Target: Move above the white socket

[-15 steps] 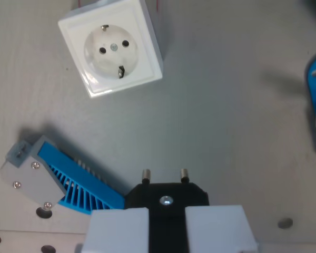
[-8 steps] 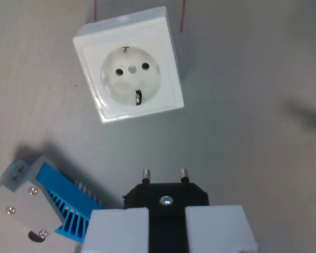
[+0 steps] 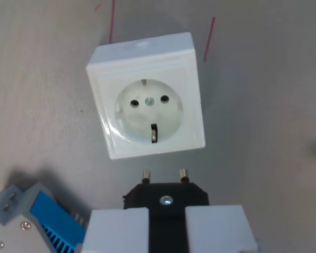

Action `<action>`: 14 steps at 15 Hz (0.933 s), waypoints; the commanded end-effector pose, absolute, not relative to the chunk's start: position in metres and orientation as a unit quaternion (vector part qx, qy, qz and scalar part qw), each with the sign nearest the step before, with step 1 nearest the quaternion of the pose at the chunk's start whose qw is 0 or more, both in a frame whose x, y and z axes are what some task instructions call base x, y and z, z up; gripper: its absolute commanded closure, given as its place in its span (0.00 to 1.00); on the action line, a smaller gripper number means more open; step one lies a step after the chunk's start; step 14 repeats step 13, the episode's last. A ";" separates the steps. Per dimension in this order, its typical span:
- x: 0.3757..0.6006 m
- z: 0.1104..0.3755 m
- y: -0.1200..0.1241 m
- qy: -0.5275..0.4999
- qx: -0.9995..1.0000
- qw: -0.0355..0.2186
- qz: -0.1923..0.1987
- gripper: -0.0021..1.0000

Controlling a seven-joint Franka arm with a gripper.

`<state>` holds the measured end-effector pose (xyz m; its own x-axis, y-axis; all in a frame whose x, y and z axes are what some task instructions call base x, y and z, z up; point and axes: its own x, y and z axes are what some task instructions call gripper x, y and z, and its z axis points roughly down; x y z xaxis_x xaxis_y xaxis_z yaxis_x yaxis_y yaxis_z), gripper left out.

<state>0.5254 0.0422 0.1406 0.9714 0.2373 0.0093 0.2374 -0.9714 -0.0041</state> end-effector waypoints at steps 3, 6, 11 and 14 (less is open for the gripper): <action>0.540 0.124 0.048 -0.169 -0.985 0.026 -0.005 1.00; 0.542 0.117 0.050 -0.169 -0.985 0.026 -0.006 1.00; 0.544 0.110 0.052 -0.166 -0.986 0.026 -0.008 1.00; 0.544 0.108 0.052 -0.165 -0.986 0.026 -0.008 1.00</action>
